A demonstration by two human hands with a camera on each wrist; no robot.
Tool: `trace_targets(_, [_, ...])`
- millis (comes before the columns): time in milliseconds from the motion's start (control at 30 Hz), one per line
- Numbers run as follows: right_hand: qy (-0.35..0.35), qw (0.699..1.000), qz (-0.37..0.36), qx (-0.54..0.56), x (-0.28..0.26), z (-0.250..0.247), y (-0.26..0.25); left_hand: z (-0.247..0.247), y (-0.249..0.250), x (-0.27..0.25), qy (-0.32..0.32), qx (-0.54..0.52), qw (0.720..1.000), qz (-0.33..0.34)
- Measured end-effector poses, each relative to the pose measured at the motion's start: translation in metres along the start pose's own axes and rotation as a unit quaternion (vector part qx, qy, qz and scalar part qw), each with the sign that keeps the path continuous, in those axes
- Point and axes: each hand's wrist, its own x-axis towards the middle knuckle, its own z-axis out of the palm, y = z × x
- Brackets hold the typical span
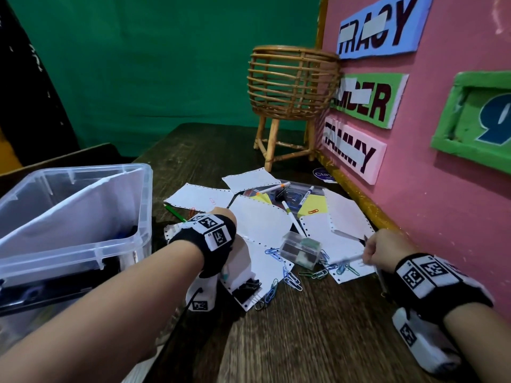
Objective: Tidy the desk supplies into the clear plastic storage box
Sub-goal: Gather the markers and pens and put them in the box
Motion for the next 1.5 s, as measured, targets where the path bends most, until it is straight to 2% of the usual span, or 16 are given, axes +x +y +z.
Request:
trace_targets(133, [0.015, 0.999, 0.025, 0.012, 0.002, 0.002, -0.002, -0.011, -0.003, -0.042, 0.044, -0.008, 0.999, 0.026])
trace_targets(267, [0.003, 0.998, 0.046, 0.043, 0.004, 0.003, -0.005, -0.024, 0.004, -0.067, 0.109, -0.099, 0.988, 0.047])
trace_targets(400, [0.011, 0.998, 0.009, 0.063, 0.008, 0.003, -0.007, -0.028, 0.007, -0.073, 0.169, -0.199, 0.963, 0.064])
trace_targets(567, [-0.034, 0.995, -0.067, 0.061, 0.007, 0.006, -0.011, -0.027, 0.014, -0.080, 0.255, -0.227, 0.916, 0.210])
trace_targets(700, [-0.040, 0.994, -0.076, 0.060, 0.009, 0.007, -0.009, -0.028, 0.014, -0.087, 0.270, -0.253, 0.889, 0.272])
trace_targets(867, [-0.027, 0.994, -0.106, 0.008, 0.005, 0.004, -0.011, -0.025, 0.014, -0.083, 0.229, -0.304, 0.883, 0.274])
trace_targets(1000, [-0.024, 0.988, -0.148, -0.033, 0.001, 0.004, -0.012, -0.024, 0.014, -0.091, 0.231, -0.310, 0.877, 0.285])
trace_targets(1133, [0.056, 0.980, -0.188, 0.011, -0.010, 0.003, -0.019, -0.025, 0.016, -0.105, 0.242, -0.295, 0.868, 0.318])
trace_targets(1200, [0.097, 0.977, -0.179, 0.057, -0.015, 0.001, -0.024, -0.027, 0.017, -0.111, 0.236, -0.330, 0.856, 0.321])
trace_targets(1267, [0.138, 0.970, -0.181, 0.091, -0.018, 0.003, -0.026, -0.030, 0.019, -0.114, 0.192, -0.421, 0.824, 0.327])
trace_targets(1367, [0.166, 0.954, -0.199, 0.152, -0.024, 0.005, -0.030, -0.038, 0.026, -0.118, 0.094, -0.551, 0.762, 0.329])
trace_targets(1500, [0.175, 0.914, -0.251, 0.268, -0.036, 0.004, -0.035, -0.042, 0.047, -0.127, -0.040, -0.722, 0.617, 0.310])
